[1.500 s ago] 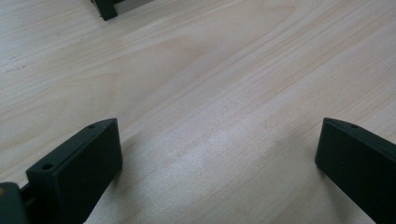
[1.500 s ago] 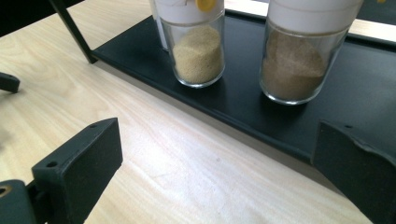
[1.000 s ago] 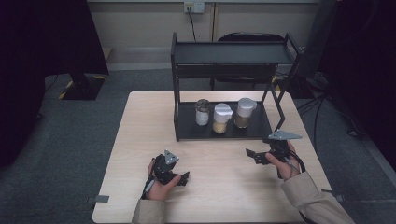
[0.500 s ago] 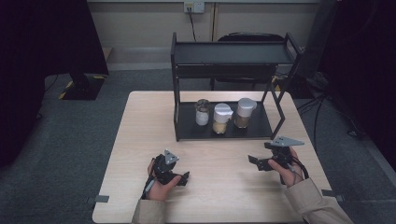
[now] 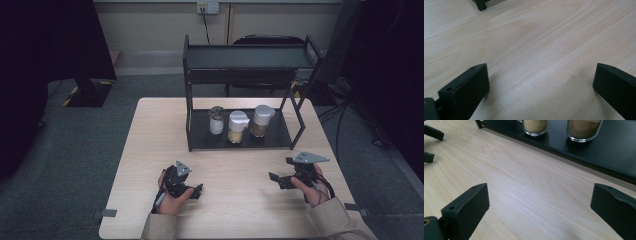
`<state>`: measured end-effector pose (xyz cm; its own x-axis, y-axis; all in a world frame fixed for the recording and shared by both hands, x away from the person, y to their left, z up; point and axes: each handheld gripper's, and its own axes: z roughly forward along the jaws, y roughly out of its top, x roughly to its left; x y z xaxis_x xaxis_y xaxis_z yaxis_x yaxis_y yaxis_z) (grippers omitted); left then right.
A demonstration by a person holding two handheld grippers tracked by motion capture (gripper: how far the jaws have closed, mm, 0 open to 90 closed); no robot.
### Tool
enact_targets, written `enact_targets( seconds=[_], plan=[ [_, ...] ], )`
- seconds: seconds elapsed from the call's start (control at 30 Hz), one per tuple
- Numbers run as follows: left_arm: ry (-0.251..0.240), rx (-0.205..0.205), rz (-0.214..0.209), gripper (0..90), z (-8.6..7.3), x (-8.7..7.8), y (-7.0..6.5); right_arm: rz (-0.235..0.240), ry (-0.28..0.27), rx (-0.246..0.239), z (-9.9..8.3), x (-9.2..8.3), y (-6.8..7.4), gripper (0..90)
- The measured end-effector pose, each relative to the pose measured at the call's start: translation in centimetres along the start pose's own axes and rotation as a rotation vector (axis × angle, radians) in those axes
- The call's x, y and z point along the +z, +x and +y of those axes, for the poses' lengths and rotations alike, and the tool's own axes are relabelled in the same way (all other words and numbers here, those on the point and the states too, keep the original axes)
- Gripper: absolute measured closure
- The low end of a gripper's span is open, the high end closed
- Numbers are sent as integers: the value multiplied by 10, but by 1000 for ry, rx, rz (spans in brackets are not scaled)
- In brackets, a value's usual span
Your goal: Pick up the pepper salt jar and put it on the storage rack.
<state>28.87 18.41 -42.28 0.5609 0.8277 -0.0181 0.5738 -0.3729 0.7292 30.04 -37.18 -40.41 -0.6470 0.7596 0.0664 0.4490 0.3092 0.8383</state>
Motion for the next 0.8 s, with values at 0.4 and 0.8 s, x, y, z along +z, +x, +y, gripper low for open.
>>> enact_targets(
  seconds=[0.4,0.8],
  plan=[
    [1,0,0,0,0,0,0,-2,1,2,-10,-8,2,11],
    [1,0,0,0,0,0,0,-2,23,-7,-17,-13,3,11]
  ],
)
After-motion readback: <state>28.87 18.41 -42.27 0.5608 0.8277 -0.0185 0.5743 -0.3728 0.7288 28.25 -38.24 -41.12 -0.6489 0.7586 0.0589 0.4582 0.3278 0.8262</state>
